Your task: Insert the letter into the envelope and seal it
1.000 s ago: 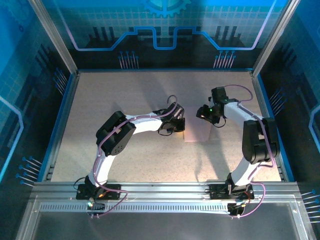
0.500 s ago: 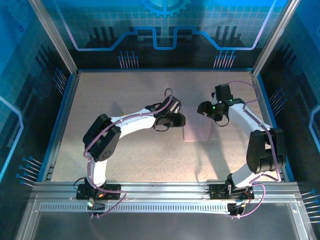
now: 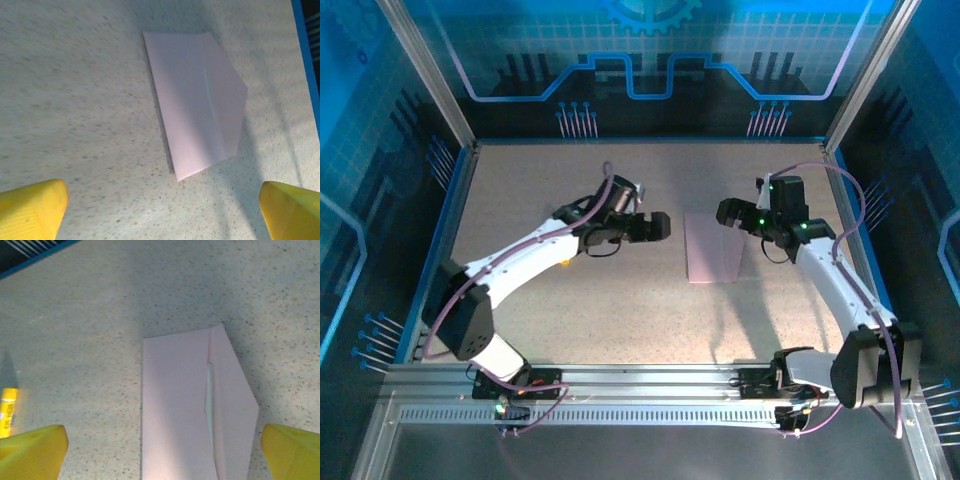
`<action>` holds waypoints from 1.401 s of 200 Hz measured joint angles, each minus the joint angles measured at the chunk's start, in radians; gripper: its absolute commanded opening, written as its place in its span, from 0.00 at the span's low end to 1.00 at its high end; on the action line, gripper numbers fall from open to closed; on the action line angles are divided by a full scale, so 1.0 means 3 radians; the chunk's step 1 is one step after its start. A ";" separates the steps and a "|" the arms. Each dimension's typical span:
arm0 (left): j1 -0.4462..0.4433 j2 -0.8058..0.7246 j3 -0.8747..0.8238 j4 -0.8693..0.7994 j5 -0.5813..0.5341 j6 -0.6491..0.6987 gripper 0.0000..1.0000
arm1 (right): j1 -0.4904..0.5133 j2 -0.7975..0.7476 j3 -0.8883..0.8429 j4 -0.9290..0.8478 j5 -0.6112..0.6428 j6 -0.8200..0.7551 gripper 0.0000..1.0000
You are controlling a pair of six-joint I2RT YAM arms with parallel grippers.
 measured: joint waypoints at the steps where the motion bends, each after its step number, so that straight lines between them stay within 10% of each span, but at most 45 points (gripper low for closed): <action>1: 0.0006 -0.0010 0.0000 -0.0009 -0.0003 0.0003 0.97 | 0.0000 -0.0008 -0.0005 0.0006 -0.0004 0.0000 1.00; 111: 0.1232 -0.0847 -0.0366 -0.0956 -0.0097 0.0519 0.99 | 0.0622 0.0364 0.0319 -0.0154 0.0170 -0.0177 1.00; 186: 0.1394 -0.0649 -0.0502 -0.1001 -0.0071 0.0824 0.99 | 0.1315 0.1010 0.0855 -0.0345 0.0449 -0.0159 1.00; 280: 0.1405 -0.0252 -0.0559 -0.0940 -0.0071 0.1016 0.99 | 0.1406 0.1312 0.0989 -0.0373 0.0450 -0.0060 1.00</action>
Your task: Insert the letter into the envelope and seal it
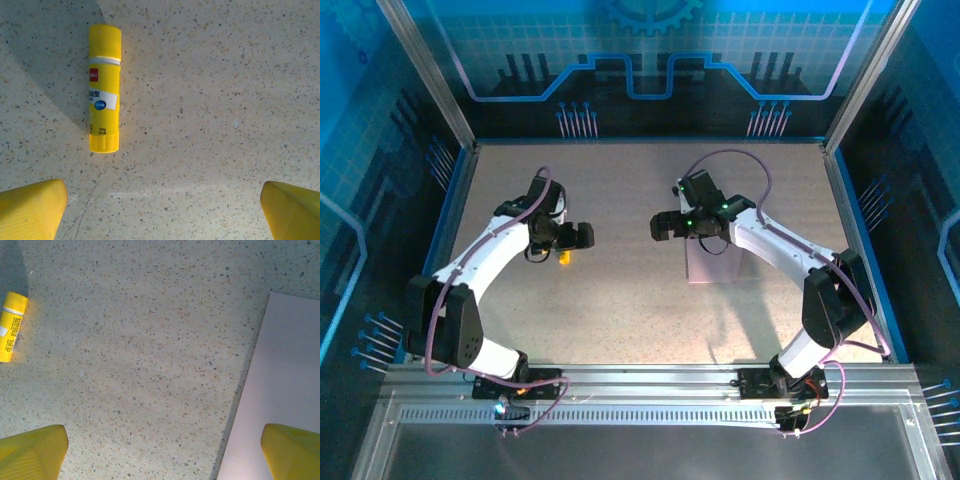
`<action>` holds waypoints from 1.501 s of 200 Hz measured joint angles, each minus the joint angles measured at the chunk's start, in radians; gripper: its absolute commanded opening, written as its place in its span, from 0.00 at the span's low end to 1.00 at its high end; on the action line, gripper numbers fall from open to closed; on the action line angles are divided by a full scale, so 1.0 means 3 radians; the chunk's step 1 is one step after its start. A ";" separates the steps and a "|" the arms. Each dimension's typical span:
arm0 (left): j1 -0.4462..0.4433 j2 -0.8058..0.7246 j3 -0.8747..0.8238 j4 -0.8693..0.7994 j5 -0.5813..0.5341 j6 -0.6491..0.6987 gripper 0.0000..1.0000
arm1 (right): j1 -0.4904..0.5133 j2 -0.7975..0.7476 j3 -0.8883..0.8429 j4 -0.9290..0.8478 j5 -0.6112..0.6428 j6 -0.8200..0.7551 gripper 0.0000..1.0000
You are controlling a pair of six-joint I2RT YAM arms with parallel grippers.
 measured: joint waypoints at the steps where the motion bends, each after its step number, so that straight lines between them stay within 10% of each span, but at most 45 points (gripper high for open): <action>1: 0.0000 0.0001 0.0000 0.0000 -0.0001 0.0001 0.99 | 0.0000 0.0000 0.0000 0.0000 0.0000 0.0000 1.00; 300: 0.0003 0.1025 0.0351 0.0191 -0.0515 0.0286 0.85 | -0.0032 0.0212 0.0001 -0.0025 -0.0045 0.0038 1.00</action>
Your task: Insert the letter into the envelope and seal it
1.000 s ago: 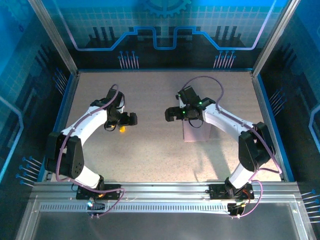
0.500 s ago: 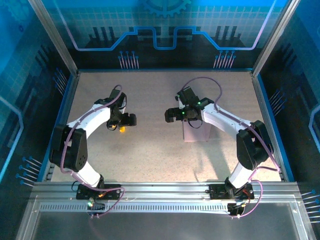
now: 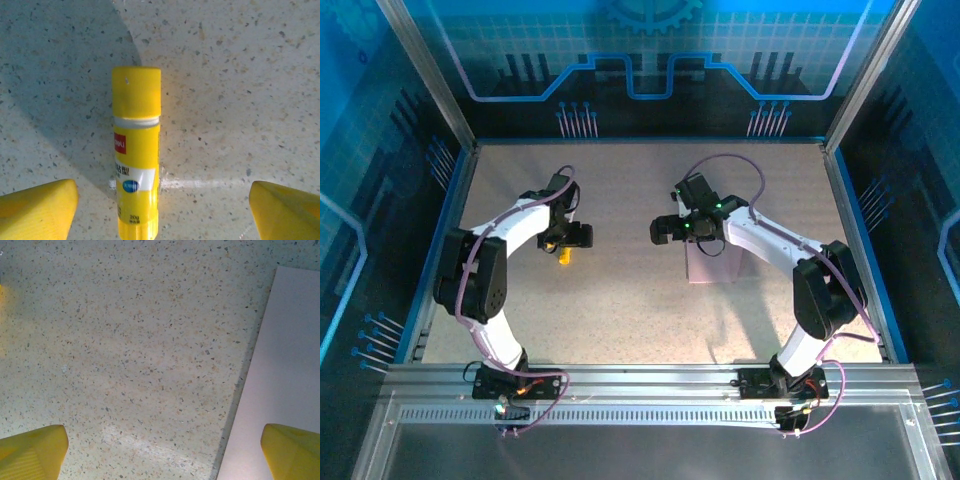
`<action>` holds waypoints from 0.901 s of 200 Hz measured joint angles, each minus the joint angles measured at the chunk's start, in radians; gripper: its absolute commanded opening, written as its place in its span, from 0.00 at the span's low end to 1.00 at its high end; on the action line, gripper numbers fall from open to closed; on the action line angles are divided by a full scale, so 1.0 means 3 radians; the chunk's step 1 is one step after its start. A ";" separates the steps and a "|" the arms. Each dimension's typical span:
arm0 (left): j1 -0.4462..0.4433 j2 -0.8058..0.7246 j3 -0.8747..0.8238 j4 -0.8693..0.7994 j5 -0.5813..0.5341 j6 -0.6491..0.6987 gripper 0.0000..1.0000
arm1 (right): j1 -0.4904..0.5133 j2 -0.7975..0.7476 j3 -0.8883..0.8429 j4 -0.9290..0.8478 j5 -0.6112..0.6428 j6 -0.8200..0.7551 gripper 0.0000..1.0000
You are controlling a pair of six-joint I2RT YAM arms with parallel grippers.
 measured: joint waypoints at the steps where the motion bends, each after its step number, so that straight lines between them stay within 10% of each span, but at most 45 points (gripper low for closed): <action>1: 0.0000 0.0006 0.0000 -0.0001 -0.0004 0.0001 0.85 | 0.0000 0.0000 0.0000 0.0000 0.0000 0.0000 1.00; 180: 0.0018 0.0322 0.0057 0.0023 -0.0111 0.0088 0.52 | -0.0089 0.0039 0.0000 -0.0001 -0.0108 -0.0001 1.00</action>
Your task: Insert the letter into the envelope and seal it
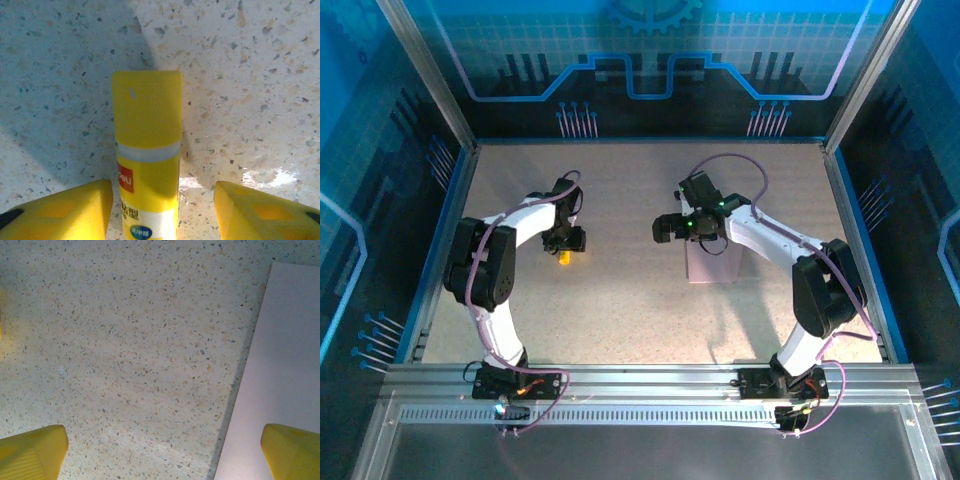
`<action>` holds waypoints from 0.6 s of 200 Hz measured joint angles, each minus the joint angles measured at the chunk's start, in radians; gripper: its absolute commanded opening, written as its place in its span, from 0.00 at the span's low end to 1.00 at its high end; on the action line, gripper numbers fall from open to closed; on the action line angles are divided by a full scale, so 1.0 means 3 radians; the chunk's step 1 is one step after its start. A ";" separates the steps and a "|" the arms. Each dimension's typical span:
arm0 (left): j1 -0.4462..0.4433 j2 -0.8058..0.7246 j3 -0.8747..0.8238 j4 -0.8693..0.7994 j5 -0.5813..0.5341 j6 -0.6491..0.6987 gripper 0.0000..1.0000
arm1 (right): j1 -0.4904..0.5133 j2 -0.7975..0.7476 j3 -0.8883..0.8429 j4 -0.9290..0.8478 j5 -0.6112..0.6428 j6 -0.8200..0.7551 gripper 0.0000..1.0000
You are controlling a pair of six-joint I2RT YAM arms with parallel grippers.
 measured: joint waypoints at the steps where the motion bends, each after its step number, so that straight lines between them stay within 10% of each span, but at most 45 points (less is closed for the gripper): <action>1: 0.0000 0.0001 0.0000 0.0000 0.0000 -0.0001 0.52 | 0.0000 0.0001 0.0000 0.0000 0.0001 0.0000 1.00; 120: 0.0020 0.0048 0.0004 0.0050 -0.0024 0.0003 0.38 | 0.0000 0.0008 0.0000 0.0001 -0.0025 0.0000 1.00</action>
